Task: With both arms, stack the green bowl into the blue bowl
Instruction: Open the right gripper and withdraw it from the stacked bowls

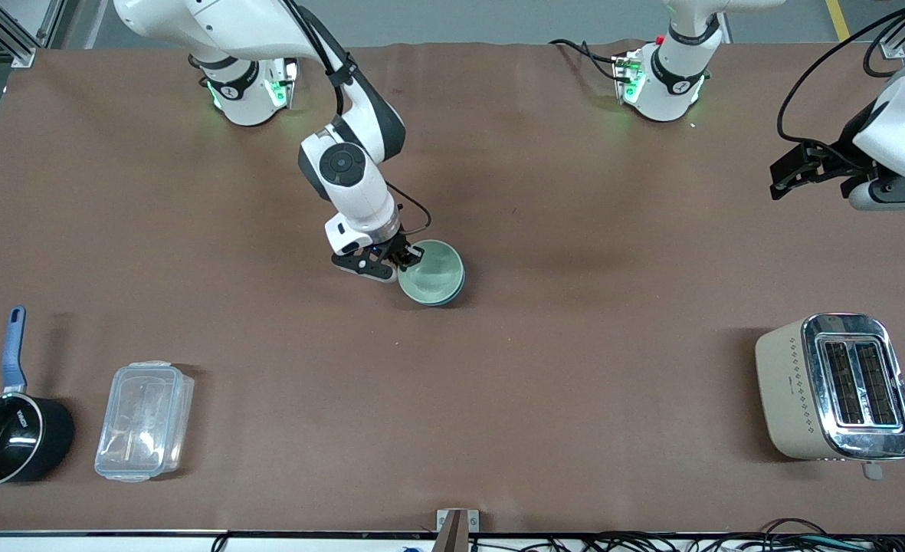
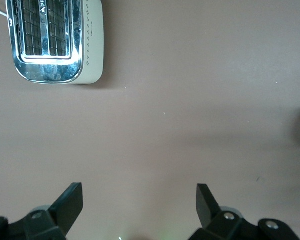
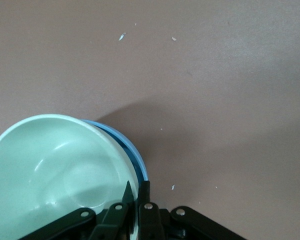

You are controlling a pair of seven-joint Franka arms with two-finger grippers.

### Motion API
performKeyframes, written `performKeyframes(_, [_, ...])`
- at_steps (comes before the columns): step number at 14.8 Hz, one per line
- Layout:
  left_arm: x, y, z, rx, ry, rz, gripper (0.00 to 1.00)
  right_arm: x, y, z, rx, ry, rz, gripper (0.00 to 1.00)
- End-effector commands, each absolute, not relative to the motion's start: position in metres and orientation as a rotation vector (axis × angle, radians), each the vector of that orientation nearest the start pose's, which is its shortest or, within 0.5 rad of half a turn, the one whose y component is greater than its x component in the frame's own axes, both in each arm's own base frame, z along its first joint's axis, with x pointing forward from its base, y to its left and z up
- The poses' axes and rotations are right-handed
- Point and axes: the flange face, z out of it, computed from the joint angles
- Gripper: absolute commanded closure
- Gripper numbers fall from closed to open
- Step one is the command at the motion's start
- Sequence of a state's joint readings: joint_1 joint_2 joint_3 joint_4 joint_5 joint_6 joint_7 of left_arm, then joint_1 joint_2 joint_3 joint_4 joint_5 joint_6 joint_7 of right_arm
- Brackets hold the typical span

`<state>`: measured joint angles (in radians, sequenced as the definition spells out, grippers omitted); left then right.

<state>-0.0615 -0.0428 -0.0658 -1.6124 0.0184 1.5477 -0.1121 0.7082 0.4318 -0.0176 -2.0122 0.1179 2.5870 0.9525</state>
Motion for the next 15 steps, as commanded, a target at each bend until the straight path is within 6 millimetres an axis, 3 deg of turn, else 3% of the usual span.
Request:
performKeyframes(1, [0.527,-0.071,0.632,-3.133,0.026,0.008,0.00,0.480,0.395,0.256,-2.945,0.550,-0.101,0.79])
performKeyframes(2, [0.528,-0.071,0.632,-3.132,0.028,0.008,0.00,0.484,0.392,0.261,-2.940,0.558,-0.106,0.53])
performKeyframes(3, [0.527,-0.074,0.632,-3.131,0.045,0.006,0.00,0.485,0.390,0.272,-2.931,0.560,-0.114,0.19])
performKeyframes(4, [0.526,-0.078,0.632,-3.132,0.062,0.008,0.00,0.486,0.387,0.295,-2.929,0.565,-0.109,0.00])
performKeyframes(7, [0.527,-0.076,0.632,-3.131,0.074,-0.001,0.00,0.502,0.338,0.376,-2.964,0.619,-0.046,0.00])
performKeyframes(11, [0.527,-0.077,0.633,-3.131,0.074,-0.011,0.00,0.516,0.207,0.496,-3.017,0.457,0.039,0.00])
performKeyframes(13, [0.527,-0.077,0.634,-3.132,0.077,-0.013,0.00,0.517,0.139,0.527,-3.016,0.412,0.035,0.00])
performKeyframes(15, [0.527,-0.077,0.633,-3.132,0.077,-0.011,0.00,0.517,0.086,0.548,-3.000,0.445,-0.003,0.00])
